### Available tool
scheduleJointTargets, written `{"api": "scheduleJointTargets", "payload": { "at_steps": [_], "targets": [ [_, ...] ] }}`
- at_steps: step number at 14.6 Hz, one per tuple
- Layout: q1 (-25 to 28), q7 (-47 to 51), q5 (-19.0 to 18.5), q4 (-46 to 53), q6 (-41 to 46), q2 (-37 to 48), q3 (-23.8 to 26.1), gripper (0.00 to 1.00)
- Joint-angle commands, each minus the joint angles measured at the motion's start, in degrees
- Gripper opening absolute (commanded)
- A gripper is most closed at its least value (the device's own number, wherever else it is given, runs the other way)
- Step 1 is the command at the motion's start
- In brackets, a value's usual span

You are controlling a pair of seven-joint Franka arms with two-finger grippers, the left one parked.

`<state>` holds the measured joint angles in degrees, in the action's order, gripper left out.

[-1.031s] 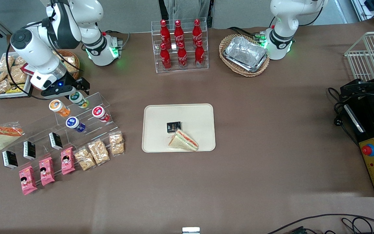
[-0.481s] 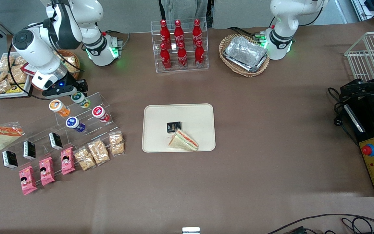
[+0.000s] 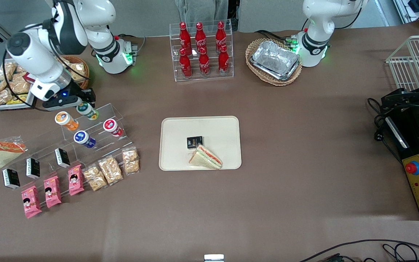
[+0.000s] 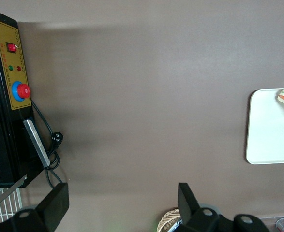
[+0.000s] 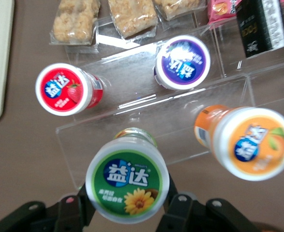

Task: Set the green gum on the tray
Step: 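Lift the green bottle and carry it toward the cream tray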

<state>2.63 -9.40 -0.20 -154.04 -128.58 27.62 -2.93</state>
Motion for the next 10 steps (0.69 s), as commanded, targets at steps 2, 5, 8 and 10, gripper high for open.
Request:
{"api": "scheduleJointTargets", "payload": {
  "at_steps": [2, 5, 8, 10],
  "targets": [
    [0.18, -0.18, 1.08, 13.74, 15.27, -1.17, -0.06, 0.27],
    [0.27, -0.27, 1.34, 21.64, 21.51, -2.31, 0.2, 0.27],
    [2.28, 2.52, 1.52, 34.2, 30.73, -8.0, 0.38, 0.28],
    [6.31, 9.63, 1.87, 40.37, 33.48, -11.35, 0.38, 0.28]
  ]
}}
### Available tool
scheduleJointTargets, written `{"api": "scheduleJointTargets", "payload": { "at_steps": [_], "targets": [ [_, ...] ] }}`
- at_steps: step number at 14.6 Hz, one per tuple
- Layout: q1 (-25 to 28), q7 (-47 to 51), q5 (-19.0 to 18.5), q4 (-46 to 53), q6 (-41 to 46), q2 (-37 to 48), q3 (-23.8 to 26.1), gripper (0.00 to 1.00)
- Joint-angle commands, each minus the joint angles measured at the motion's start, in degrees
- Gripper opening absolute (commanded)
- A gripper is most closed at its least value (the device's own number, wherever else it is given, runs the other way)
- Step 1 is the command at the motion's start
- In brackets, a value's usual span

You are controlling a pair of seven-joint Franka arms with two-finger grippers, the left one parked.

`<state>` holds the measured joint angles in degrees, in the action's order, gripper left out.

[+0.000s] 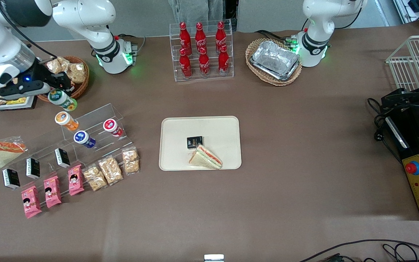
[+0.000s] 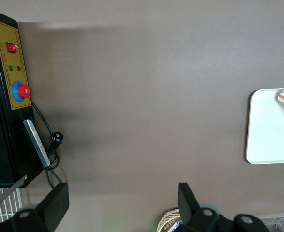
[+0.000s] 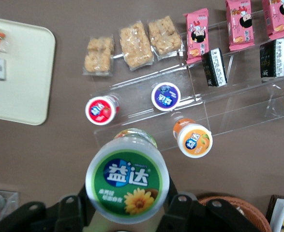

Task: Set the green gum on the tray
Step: 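Lift the green bottle and carry it toward the cream tray, then lower the green bottle onto the tray beside the black box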

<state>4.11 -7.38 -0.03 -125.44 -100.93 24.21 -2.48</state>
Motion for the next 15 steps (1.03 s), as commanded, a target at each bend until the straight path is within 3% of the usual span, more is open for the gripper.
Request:
{"api": "scheduleJointTargets", "payload": {
  "at_steps": [1, 7, 10, 15],
  "targets": [
    [7.2, 11.56, 1.79, 13.1, 5.84, -8.82, -0.07, 0.28],
    [21.97, 35.74, 4.6, 13.29, -2.32, -15.94, -0.07, 0.28],
    [29.18, 48.31, 3.64, 6.11, -14.16, -18.84, -0.07, 0.28],
    [35.69, 58.43, 3.37, -4.72, -35.35, -25.86, -0.07, 0.28]
  ]
}}
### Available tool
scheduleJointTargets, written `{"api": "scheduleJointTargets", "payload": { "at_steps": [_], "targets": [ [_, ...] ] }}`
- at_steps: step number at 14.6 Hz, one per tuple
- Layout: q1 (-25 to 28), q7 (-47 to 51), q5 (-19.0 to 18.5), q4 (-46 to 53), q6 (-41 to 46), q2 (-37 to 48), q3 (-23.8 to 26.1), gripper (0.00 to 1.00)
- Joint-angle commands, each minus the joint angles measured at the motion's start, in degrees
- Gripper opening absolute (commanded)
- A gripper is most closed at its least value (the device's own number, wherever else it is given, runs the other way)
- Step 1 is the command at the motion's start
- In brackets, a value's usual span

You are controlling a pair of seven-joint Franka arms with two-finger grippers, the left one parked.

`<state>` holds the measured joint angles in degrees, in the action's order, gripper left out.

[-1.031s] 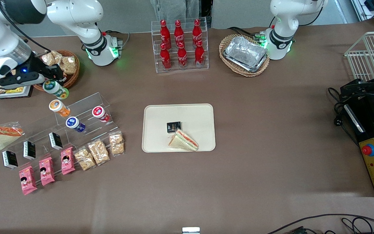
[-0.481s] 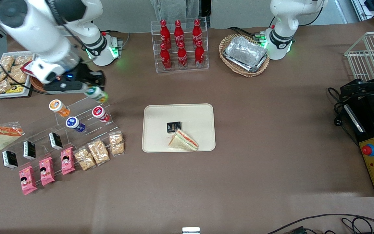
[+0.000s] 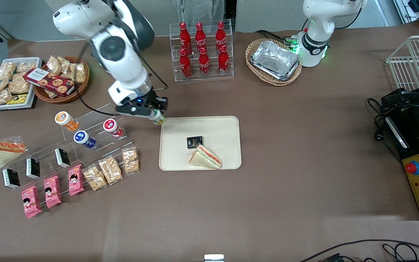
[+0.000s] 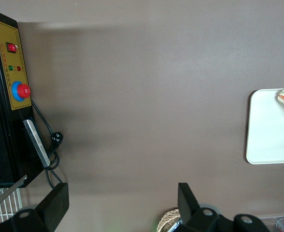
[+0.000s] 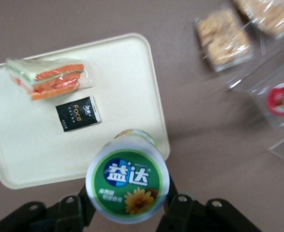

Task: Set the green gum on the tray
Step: 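Lower the green bottle onto the tray beside the black box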

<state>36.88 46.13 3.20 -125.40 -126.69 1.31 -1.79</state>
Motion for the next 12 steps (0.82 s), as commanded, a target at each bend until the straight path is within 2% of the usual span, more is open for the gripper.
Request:
{"api": "scheduleJointTargets", "payload": {
  "at_steps": [1, 3, 6, 10, 11, 12],
  "targets": [
    [3.55, 6.32, -0.99, -5.89, -13.54, -5.25, -0.76, 0.28],
    [3.81, 9.84, -3.63, -7.48, -21.28, -10.25, -0.76, 0.28],
    [5.49, 15.47, -7.23, -7.49, -27.1, -15.8, -0.85, 0.28],
    [5.31, 16.09, -7.86, -7.49, -29.75, -18.45, -1.02, 0.29],
    [5.31, 16.09, -7.86, -7.4, -29.93, -18.8, -1.02, 0.36],
    [5.14, 16.18, -7.86, -7.4, -30.02, -18.89, -1.11, 0.72]
  ]
}}
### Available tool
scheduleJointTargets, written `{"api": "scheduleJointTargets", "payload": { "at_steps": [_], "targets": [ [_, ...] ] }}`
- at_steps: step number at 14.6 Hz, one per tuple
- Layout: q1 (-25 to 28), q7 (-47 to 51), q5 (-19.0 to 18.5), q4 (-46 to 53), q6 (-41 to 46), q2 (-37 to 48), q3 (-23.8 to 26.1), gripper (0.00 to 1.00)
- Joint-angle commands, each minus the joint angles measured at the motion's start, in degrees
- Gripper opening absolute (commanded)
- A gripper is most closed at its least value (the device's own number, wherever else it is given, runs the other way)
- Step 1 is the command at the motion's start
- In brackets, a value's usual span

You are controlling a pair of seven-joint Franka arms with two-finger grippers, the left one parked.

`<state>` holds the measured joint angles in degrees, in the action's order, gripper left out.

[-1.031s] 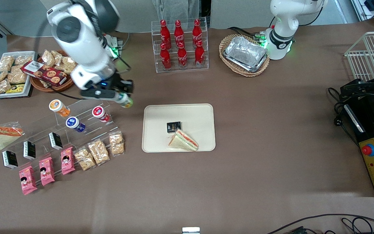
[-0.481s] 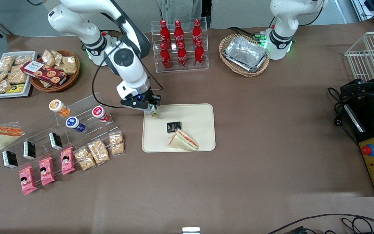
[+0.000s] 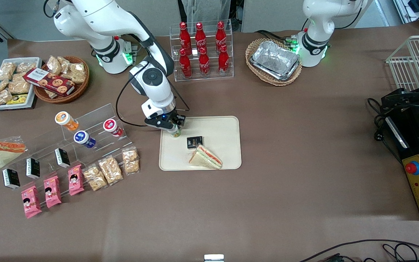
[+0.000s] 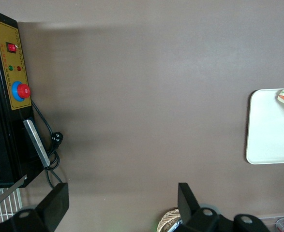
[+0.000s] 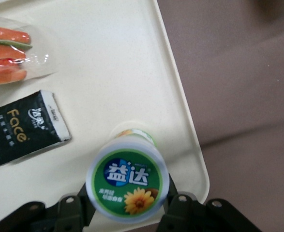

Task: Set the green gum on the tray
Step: 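Lower the green bottle onto the tray beside the black box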

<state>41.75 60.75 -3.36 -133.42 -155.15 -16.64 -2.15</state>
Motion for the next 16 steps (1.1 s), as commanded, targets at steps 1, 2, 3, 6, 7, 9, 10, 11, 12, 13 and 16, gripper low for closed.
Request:
{"api": "scheduleJointTargets", "payload": {
  "at_steps": [1, 2, 3, 6, 7, 9, 10, 11, 12, 13, 16],
  "targets": [
    [0.17, 1.56, -1.3, 0.62, -1.55, -0.94, -0.75, 1.0],
    [0.08, 1.56, -1.3, 0.62, -1.55, -0.86, -0.75, 1.0],
    [0.08, 1.56, -1.3, 0.62, -1.55, -0.85, -0.75, 1.0],
    [0.0, 1.65, -1.3, 0.7, -1.55, -0.85, -0.75, 1.0],
    [-0.09, 1.65, -1.3, 0.7, -1.47, -0.77, -0.75, 1.0],
    [-0.27, 1.56, -1.21, 0.88, -1.03, 0.11, -0.84, 1.0],
    [-0.36, 1.04, -1.21, 0.88, -0.51, 1.16, -0.93, 1.0],
    [-0.44, 0.6, -1.21, 1.23, 1.59, 2.82, -1.28, 1.0],
    [-0.53, 0.42, -1.21, 2.1, 5.26, 4.58, -1.28, 1.0],
    [-0.53, 0.24, -1.21, 3.5, 9.91, 6.42, -1.19, 1.0],
    [-0.53, -1.51, -0.6, 9.56, 24.5, 12.05, -1.02, 1.0]
  ]
}}
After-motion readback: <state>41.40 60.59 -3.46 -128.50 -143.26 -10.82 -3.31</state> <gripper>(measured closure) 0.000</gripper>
